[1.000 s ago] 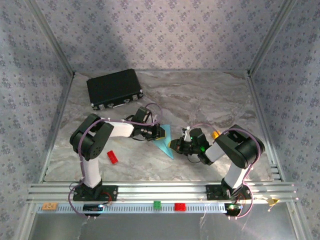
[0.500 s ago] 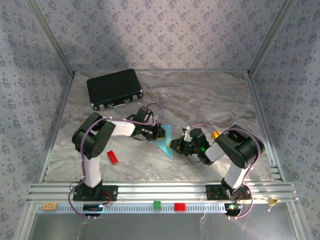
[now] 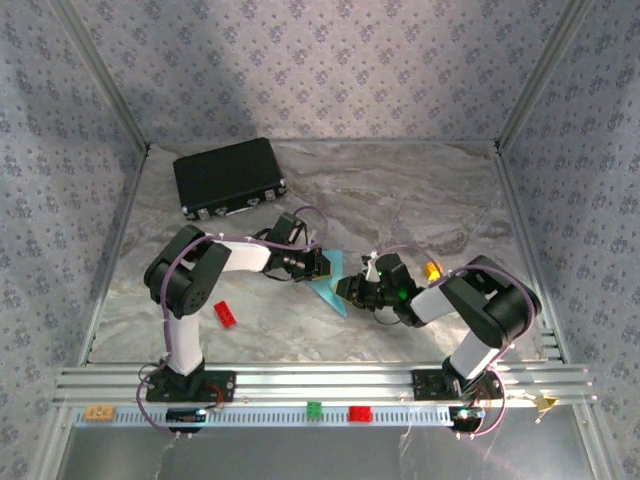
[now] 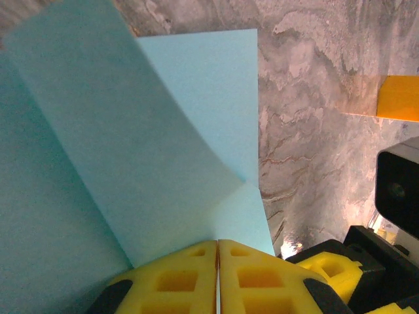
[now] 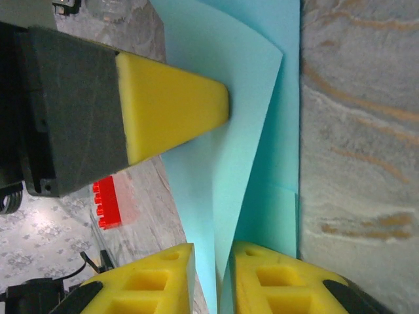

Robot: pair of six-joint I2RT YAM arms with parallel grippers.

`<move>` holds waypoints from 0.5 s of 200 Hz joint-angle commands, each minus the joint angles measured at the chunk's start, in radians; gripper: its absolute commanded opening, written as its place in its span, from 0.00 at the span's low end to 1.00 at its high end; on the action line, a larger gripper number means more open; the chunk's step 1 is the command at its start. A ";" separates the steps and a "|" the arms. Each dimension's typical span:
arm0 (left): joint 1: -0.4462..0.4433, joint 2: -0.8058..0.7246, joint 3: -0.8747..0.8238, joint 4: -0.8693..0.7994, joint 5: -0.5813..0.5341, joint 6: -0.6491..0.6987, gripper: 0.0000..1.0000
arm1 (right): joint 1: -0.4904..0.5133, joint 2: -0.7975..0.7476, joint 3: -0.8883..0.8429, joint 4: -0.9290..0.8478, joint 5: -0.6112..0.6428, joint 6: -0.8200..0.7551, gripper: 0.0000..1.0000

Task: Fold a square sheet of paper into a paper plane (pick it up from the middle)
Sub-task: Fourth fold the wing at the center of the table.

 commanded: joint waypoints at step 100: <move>0.005 0.036 0.010 -0.034 -0.008 0.018 0.09 | 0.030 -0.087 0.004 -0.235 0.022 -0.079 0.23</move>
